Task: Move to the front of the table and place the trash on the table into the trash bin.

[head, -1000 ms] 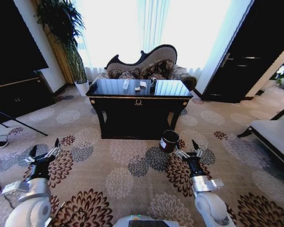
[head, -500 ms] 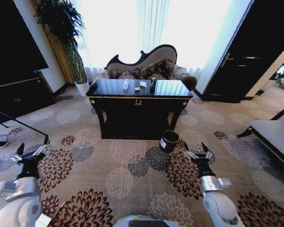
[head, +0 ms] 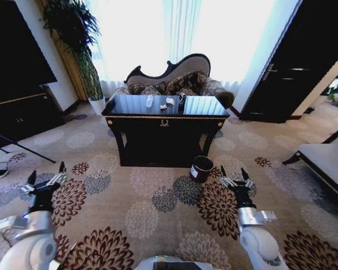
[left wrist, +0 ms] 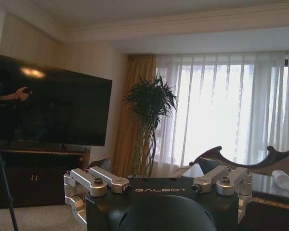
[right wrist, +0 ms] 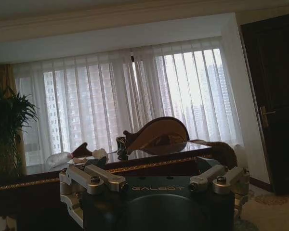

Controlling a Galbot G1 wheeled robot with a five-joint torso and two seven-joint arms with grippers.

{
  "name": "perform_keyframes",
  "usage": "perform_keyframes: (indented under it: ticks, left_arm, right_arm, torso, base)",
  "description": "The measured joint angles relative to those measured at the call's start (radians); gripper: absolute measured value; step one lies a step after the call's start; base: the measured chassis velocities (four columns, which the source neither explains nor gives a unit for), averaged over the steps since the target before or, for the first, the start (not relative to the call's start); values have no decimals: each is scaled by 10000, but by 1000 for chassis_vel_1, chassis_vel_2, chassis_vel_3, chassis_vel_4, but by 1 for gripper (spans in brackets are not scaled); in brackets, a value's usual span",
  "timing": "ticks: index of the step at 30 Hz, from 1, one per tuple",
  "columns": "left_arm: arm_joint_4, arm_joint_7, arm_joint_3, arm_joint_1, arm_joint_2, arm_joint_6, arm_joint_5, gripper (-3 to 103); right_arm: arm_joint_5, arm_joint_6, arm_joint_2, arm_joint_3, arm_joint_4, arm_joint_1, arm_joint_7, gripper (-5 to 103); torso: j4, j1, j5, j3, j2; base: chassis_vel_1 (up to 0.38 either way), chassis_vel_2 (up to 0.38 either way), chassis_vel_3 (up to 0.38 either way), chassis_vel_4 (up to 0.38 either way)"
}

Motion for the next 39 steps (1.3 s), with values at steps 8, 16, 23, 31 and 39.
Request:
perform_keyframes:
  ticks: [8, 16, 23, 31, 39]
  left_arm:
    - [-559, 36, -245, 42, 182, 210, -180, 100]
    - [-679, 81, -479, 167, 384, 209, -194, 100]
    - [-899, 106, -784, 289, 298, 199, -371, 100]
    - [-855, 112, -1005, 295, 282, 199, -522, 100]
    - [-713, 122, -796, 208, 220, 199, -361, 100]
  right_arm:
    - [158, 18, -57, 269, 274, 0, 139, 100]
    - [272, 183, -114, 203, 350, 123, 211, 100]
    - [298, 100, -169, 116, 439, 264, 188, 100]
    - [502, 43, -287, 157, 461, 435, 195, 100]
    - [645, -102, -438, 402, 425, 550, 197, 100]
  torso:
    - [-1, 6, 0, 2, -2]
    - [0, 10, -4, 3, -4]
    - [-1, 3, -1, 0, -2]
    - [1, -2, -1, 0, 2]
    - [1, 8, 0, 4, -3]
  base:
    - [-255, 252, 270, -264]
    - [-309, 296, 305, -308]
    - [-252, 255, 237, -263]
    - [-181, 173, 183, -172]
    - [-201, 204, 199, -200]
